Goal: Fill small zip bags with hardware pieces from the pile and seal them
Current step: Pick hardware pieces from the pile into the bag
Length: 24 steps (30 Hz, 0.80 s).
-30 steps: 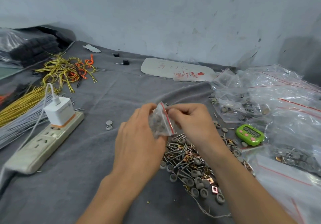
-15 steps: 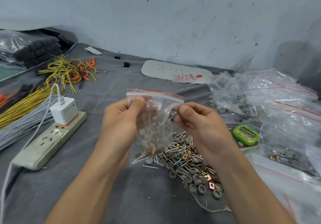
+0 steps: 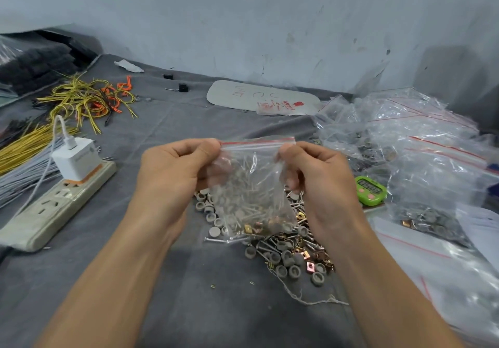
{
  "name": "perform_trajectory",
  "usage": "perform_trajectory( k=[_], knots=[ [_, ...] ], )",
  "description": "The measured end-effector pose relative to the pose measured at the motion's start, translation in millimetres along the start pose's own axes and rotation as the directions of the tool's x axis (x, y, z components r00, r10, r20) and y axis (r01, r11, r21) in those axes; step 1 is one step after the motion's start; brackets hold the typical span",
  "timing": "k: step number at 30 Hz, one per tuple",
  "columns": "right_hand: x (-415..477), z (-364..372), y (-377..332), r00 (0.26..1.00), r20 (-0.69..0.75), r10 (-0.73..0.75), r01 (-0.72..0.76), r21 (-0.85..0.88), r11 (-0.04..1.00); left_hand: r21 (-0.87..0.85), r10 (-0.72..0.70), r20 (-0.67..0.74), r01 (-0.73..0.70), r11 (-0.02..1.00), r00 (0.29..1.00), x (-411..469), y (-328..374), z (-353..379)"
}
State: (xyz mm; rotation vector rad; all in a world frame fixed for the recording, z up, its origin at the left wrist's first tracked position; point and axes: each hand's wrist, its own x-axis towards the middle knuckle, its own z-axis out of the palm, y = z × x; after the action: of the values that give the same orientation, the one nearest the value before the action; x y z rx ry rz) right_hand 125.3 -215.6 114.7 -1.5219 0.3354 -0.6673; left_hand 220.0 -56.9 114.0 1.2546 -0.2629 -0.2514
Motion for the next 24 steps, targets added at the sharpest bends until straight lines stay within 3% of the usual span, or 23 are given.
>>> perform_trajectory(
  k=[5, 10, 15, 19, 24],
  knots=[
    [-1.0, -1.5, 2.6, 0.994, -0.091, -0.066, 0.063, -0.039, 0.997, 0.011, 0.026, 0.048, -0.027, 1.0, 0.998, -2.9, -0.7, -1.5],
    [0.0, -4.6, 0.3, 0.993, -0.109, 0.034, -0.024, 0.096, 0.995, 0.055, 0.033, 0.071, -0.037, 0.998, 0.997, -3.2, -0.4, -3.6],
    [-3.8, -3.0, 0.2, 0.987, -0.123, 0.101, -0.073, 0.212, 0.974, 0.014, 0.07, -0.025, -0.069, 0.997, 0.997, -5.1, -3.2, 1.3],
    [-5.3, -1.8, 0.8, 0.996, -0.08, 0.041, -0.032, 0.118, 0.992, 0.003, 0.106, -0.102, -0.107, 0.994, 0.989, -4.9, -6.1, 4.8],
    [-9.4, -1.4, 2.2, 1.0, 0.012, -0.004, 0.004, 0.019, 1.0, 0.039, 0.088, -0.013, -0.088, 0.995, 0.996, -7.2, -7.1, 8.4]
  ],
)
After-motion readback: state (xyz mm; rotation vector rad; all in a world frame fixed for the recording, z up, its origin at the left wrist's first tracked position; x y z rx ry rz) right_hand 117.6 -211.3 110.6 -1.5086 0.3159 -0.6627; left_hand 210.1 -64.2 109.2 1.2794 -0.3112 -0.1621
